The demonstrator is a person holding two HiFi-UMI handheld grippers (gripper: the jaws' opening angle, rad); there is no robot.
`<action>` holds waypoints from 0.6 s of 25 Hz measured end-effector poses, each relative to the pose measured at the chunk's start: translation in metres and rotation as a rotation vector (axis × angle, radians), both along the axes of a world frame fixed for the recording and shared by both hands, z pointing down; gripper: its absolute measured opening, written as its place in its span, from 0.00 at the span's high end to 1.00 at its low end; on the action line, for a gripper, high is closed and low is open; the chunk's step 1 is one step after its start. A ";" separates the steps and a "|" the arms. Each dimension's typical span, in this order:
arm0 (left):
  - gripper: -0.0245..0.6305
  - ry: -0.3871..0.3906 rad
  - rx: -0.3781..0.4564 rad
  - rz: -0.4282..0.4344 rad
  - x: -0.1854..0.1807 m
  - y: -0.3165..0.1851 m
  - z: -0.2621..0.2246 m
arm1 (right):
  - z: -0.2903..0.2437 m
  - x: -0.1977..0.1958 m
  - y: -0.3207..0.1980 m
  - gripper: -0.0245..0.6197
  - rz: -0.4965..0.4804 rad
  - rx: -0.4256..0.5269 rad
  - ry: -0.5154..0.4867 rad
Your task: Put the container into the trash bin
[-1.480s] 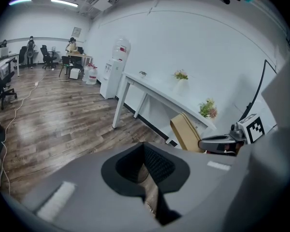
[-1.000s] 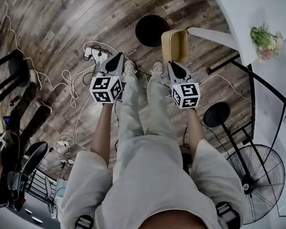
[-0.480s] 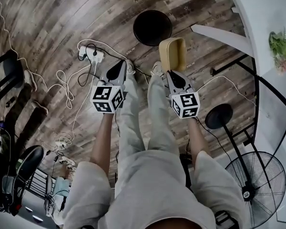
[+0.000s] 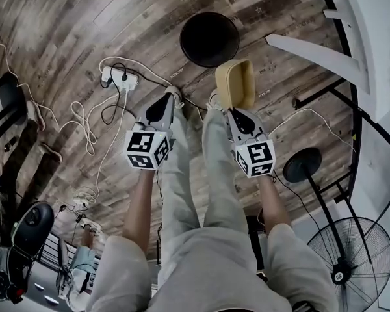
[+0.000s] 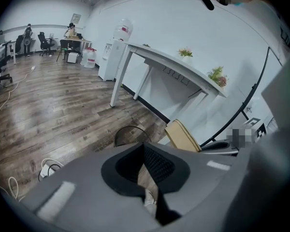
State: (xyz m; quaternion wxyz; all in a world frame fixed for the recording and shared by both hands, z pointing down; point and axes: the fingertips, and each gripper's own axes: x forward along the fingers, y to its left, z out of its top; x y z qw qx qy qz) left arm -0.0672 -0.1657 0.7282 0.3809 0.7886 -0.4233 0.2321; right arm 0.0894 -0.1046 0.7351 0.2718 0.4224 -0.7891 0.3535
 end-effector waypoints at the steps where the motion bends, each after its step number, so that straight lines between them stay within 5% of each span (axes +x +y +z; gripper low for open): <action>1: 0.95 -0.007 0.004 0.008 0.001 0.001 0.005 | 0.004 -0.001 0.001 0.92 -0.003 0.000 -0.002; 15: 0.95 0.001 -0.014 -0.007 0.001 0.013 0.062 | 0.056 -0.013 -0.004 0.92 -0.063 0.014 -0.005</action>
